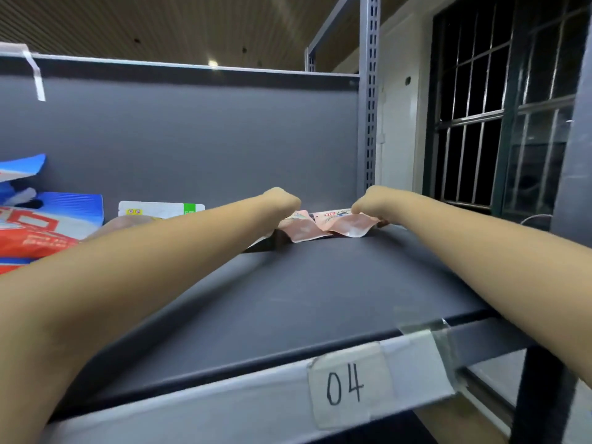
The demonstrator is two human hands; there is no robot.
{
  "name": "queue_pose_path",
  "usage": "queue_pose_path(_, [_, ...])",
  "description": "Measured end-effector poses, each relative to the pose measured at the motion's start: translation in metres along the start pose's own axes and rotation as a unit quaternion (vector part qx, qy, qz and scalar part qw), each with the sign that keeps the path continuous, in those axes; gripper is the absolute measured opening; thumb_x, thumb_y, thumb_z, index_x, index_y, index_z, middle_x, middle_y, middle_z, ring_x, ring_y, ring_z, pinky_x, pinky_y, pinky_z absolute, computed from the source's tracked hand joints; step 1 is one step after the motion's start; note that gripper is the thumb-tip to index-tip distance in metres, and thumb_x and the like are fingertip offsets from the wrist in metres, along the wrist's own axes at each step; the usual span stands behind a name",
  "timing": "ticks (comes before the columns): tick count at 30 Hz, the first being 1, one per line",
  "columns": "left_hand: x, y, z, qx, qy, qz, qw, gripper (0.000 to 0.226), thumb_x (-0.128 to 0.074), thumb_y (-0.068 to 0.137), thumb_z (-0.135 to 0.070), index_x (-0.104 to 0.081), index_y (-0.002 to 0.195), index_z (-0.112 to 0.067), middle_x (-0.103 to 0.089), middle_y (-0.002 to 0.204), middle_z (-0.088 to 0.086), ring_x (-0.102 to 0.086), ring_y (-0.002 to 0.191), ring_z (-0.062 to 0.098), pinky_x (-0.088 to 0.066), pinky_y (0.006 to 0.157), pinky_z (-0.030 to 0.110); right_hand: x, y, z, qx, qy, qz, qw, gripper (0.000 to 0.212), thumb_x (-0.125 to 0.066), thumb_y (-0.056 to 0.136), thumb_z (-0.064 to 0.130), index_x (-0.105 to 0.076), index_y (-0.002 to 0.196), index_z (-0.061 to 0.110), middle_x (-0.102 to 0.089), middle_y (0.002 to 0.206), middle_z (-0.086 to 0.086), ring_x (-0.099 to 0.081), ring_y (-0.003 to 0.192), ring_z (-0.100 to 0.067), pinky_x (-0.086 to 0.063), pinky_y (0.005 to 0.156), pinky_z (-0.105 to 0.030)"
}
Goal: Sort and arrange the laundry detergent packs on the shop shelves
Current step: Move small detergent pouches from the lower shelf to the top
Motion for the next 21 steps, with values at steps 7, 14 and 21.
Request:
queue_pose_path(7, [0.011,-0.086,-0.009,-0.134,0.245,0.007,0.96,0.03,-0.042,0.095,-0.026,-0.047,0.072,-0.008,-0.044,0.067,0.004,-0.046,0.073,0.026,-0.032,0.056,0.03,-0.001,-0.082,0.01,0.058,-0.04,-0.033,0.997,0.034,-0.049,0.092,0.018,-0.036,0.061,0.008,-0.034,0.065,-0.008,-0.031,0.058,-0.023,-0.02,0.046,-0.028])
queue_pose_path(14, [0.044,-0.19,0.001,-0.152,0.228,-0.034,0.961,0.045,-0.043,0.095,-0.045,-0.062,0.091,-0.004,-0.056,0.079,0.009,-0.049,0.079,0.029,-0.037,0.058,0.029,-0.004,-0.194,0.044,0.183,-0.107,-0.076,0.974,0.029,-0.048,0.089,0.017,-0.068,0.109,0.008,-0.066,0.109,-0.013,-0.057,0.099,-0.03,-0.042,0.075,-0.029])
queue_pose_path(21, [0.08,-0.3,0.027,-0.218,0.164,-0.139,0.952,0.031,-0.045,0.094,-0.024,-0.067,0.107,-0.007,-0.067,0.11,0.011,-0.059,0.102,0.027,-0.049,0.086,0.034,-0.007,-0.308,0.053,0.301,-0.099,-0.144,0.937,0.031,-0.046,0.094,0.021,-0.062,0.119,0.012,-0.064,0.119,-0.007,-0.055,0.112,-0.026,-0.043,0.095,-0.036])
Point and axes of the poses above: each hand's wrist, its own y-axis towards the middle knuckle, its own x-axis out of the back of the hand, z = x × y, the point moved 8 cm from there along y, towards the middle knuckle
